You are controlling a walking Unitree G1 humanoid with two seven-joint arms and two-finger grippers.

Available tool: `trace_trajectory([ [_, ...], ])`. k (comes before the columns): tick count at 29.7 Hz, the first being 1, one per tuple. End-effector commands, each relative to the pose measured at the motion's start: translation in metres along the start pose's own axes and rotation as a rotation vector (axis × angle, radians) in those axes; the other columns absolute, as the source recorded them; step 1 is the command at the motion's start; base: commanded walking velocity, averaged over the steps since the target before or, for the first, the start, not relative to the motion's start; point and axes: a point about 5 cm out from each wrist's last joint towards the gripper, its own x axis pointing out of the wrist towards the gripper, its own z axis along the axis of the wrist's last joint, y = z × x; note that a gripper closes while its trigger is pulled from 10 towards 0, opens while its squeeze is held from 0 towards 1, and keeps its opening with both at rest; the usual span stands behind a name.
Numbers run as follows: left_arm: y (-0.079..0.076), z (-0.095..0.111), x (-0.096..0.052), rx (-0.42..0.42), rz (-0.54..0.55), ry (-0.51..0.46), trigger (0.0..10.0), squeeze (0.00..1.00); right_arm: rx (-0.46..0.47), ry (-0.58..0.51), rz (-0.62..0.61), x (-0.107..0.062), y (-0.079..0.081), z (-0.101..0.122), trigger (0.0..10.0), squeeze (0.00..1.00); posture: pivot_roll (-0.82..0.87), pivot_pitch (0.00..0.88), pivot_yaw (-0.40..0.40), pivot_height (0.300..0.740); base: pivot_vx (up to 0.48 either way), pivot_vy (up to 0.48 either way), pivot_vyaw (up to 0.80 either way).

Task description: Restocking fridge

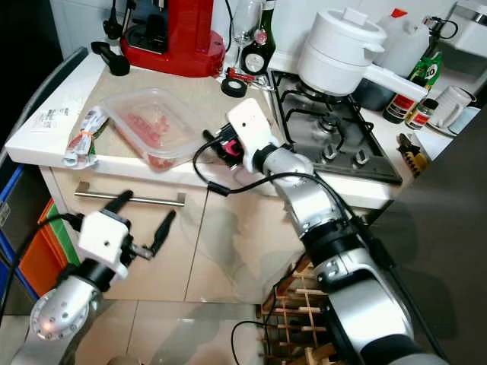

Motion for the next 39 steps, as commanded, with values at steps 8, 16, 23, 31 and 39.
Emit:
trace_trajectory([
  [8,-0.013,-0.001,0.001,-0.006,-0.063,-0.046,10.0,0.00,-0.170,0.059,-0.139,0.001,-0.034,-0.002,10.0,0.00,0.20,0.000,-0.209,0.740,0.000,0.000,0.00],
  [16,-0.015,-0.002,0.004,0.005,-0.051,-0.062,10.0,0.00,-0.474,-0.052,-0.450,-0.001,-0.090,0.058,10.0,0.00,0.19,0.000,-0.201,0.740,0.000,0.000,0.00],
  [23,-0.013,-0.002,0.008,-0.007,-0.030,-0.069,10.0,0.00,-0.537,-0.114,-0.535,-0.005,-0.105,0.083,10.0,0.00,0.19,0.001,-0.205,0.740,0.000,0.000,0.00],
  [31,-0.009,0.002,0.013,-0.034,0.018,-0.072,10.0,0.00,-0.345,-0.243,-0.368,0.006,-0.070,0.073,10.0,0.00,0.18,0.006,-0.203,0.740,0.000,0.000,0.00],
  [39,-0.011,0.006,0.016,-0.035,0.006,-0.093,10.0,0.00,0.009,-0.207,-0.290,0.009,-0.027,0.025,10.0,0.00,0.17,0.014,-0.195,0.740,0.000,0.000,0.00],
])
